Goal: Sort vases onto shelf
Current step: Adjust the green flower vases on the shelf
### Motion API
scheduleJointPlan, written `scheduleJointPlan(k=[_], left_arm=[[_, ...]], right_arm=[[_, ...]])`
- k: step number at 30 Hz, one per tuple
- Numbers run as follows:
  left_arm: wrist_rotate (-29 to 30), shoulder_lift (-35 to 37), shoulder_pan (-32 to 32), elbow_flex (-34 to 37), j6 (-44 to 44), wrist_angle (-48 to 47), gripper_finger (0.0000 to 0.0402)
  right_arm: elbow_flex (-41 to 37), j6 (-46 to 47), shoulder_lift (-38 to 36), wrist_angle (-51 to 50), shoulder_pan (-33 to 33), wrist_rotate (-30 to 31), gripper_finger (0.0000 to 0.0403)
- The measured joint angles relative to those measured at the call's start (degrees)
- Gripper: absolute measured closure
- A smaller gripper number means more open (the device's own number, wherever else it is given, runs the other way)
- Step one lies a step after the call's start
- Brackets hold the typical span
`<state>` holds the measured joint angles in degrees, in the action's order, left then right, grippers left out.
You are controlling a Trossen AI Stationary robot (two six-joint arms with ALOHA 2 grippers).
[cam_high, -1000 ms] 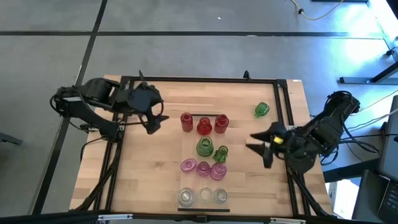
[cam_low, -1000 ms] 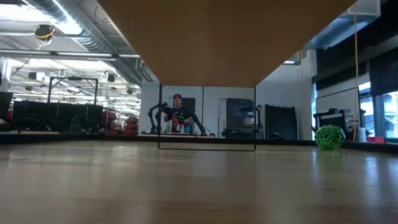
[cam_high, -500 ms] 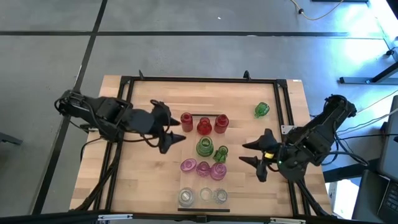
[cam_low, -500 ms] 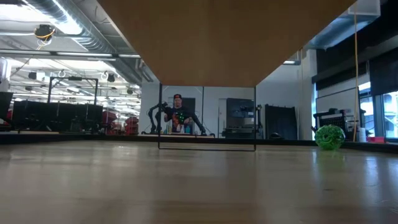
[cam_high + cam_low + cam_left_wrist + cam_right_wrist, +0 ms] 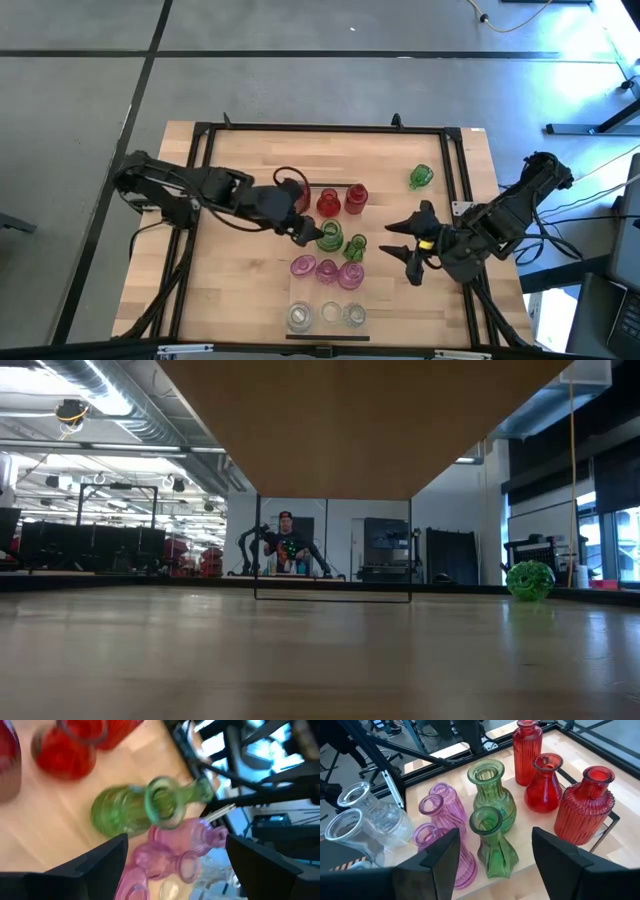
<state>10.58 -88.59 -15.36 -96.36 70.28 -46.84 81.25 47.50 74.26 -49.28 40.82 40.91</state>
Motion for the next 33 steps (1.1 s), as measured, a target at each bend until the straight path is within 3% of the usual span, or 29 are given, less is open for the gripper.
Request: scheduleJointPlan(k=[4,13,21,33], left_arm=[[-3.1,-1.3,1.4,0.0,2.9,-1.0,0.0072],[-3.1,-1.8,2.6,0.0,6.6,0.0,0.0076],[-8.1,-5.6,3.8,0.0,7.6,2.2,0.0108],[-8.5,-5.6,6.0,0.0,7.2,1.9,0.0148]], right_arm=[[0.0,0.0,0.0,0.0,0.0,-0.7,0.0174],[0.0,-2.4,0.0,0.0,0.0,-0.5,0.0174],[0.0,-4.4,0.0,-0.2,0.0,-0.5,0.0174],[0.0,-4.5,0.0,-0.2,0.0,-1.5,0.0174]])
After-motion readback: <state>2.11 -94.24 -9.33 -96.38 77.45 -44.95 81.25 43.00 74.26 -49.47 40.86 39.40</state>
